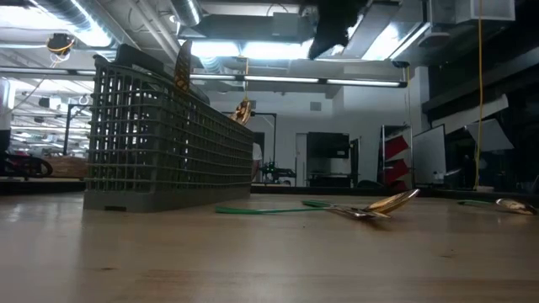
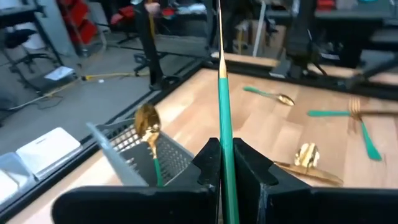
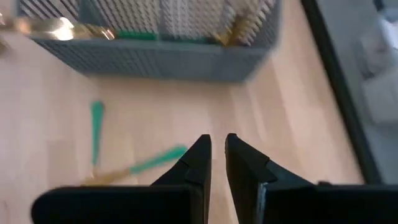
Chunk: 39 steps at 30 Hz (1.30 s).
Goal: Sort silverware
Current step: Put the green table knife into the gray silverware rack
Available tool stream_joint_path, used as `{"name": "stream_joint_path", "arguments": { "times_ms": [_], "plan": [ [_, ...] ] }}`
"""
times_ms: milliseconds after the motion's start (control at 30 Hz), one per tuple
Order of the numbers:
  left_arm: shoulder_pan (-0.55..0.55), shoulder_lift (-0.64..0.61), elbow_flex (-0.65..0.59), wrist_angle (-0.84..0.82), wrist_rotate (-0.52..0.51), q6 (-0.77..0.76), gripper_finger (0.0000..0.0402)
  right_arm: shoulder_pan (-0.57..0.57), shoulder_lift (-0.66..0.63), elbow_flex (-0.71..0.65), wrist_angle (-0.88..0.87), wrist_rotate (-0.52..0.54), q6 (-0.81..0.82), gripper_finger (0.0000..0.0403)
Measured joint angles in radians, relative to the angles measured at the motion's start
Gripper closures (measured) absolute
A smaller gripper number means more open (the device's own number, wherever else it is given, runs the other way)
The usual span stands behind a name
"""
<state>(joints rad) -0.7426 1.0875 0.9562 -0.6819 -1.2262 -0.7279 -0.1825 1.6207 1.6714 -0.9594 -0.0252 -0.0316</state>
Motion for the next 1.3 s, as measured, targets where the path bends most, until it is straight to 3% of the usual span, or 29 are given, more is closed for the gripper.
{"name": "stream_joint_path", "arguments": {
  "times_ms": [200, 333, 433, 667, 900, 1300],
  "plan": [
    [-0.065, 0.062, -0.001, -0.1, -0.147, -0.2, 0.0389, 0.0, 0.0, -0.181, 0.478, -0.043, 0.037, 0.0354],
    [-0.047, 0.129, -0.001, -0.093, -0.165, -0.23, 0.0389, 0.0, 0.0, -0.292, 0.795, -0.078, 0.109, 0.0354],
    [-0.02, 0.171, -0.001, -0.092, -0.176, -0.266, 0.0389, 0.004, 0.0, -0.33, 0.928, -0.081, 0.158, 0.0354],
    [0.076, 0.242, -0.001, -0.075, -0.172, -0.292, 0.0389, 0.063, 0.0, -0.347, 1.044, -0.071, 0.176, 0.0354],
    [0.122, 0.259, -0.001, 0.025, -0.141, -0.198, 0.0389, 0.1, 0.0, -0.348, 1.069, -0.001, 0.126, 0.0354],
    [0.208, 0.269, -0.001, 0.104, -0.045, -0.144, 0.0389, 0.105, 0.0, -0.348, 1.149, -0.047, 0.11, 0.0354]
  ]
}}
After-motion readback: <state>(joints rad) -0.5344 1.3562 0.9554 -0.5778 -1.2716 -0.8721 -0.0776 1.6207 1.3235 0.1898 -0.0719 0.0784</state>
